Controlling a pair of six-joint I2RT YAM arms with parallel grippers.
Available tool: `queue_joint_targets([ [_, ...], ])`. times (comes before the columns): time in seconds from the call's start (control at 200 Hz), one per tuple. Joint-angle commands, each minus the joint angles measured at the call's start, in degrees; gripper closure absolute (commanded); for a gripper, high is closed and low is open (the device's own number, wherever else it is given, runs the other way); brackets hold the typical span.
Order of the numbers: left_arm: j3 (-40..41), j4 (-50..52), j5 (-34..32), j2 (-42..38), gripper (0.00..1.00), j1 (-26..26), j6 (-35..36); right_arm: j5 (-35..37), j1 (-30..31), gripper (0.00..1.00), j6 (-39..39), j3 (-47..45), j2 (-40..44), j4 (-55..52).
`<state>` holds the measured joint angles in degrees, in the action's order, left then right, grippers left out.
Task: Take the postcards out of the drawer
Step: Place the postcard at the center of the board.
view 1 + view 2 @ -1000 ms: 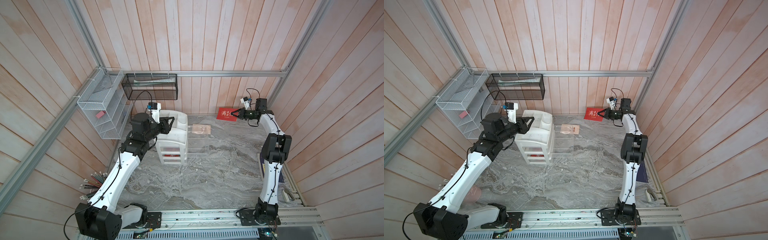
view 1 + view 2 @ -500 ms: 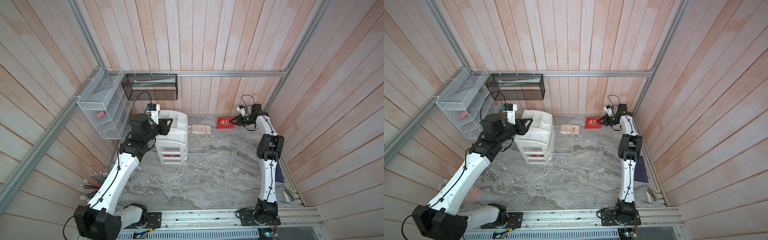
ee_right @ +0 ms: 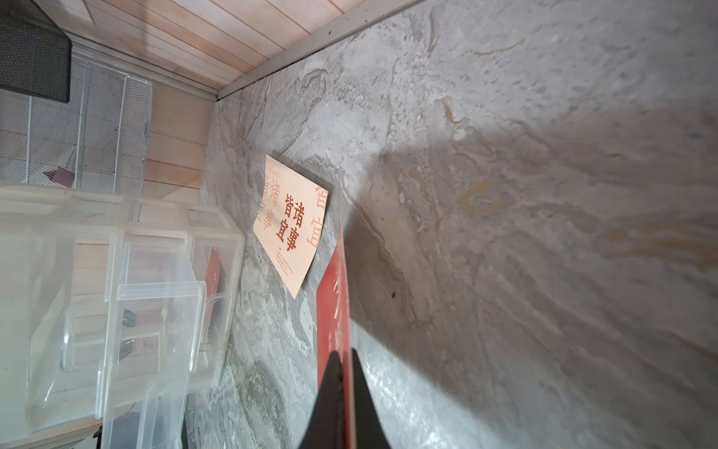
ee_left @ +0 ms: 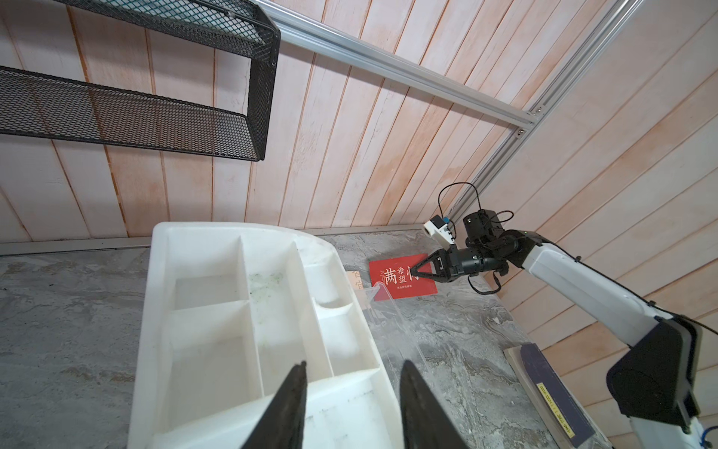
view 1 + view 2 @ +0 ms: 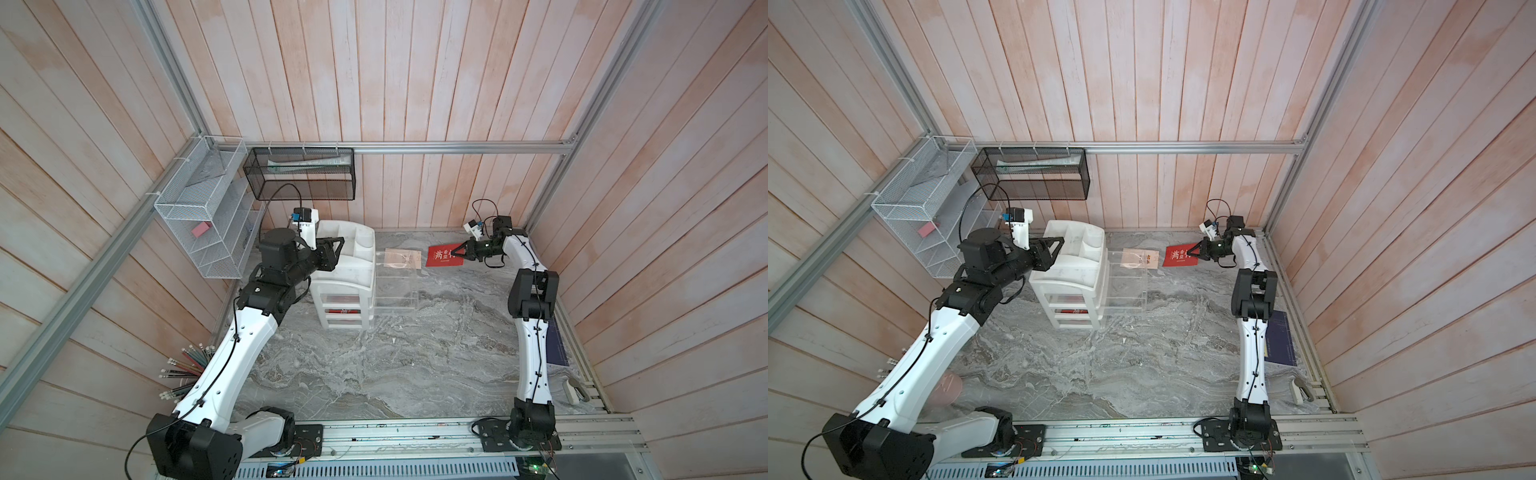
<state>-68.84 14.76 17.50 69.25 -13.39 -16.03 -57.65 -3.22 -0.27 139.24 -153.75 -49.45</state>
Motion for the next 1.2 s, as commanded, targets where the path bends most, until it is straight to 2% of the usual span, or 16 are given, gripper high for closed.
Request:
queue_joint_targets([
  [0.0,1.06,0.72,-0.55,-1.30,0.58,0.32,1.11,0.86,0.69,0.97,-1.07,1.05,-1.97,-1.20],
  [0.495,1.29,1.40,-0.82,-1.61,0.58,0.62,1.30,3.42,0.54,0.69,4.24,1.01,-1.86,4.10],
  [0.805,1.44,2.11,-1.23,-2.09,0.57,0.95,1.50,5.81,0.15,0.61,9.17,0.77,-1.82,8.93],
  [1.195,1.89,1.67,-1.22,-1.68,0.56,1.01,1.20,18.26,2.71,0.56,11.96,-3.64,1.77,14.35],
])
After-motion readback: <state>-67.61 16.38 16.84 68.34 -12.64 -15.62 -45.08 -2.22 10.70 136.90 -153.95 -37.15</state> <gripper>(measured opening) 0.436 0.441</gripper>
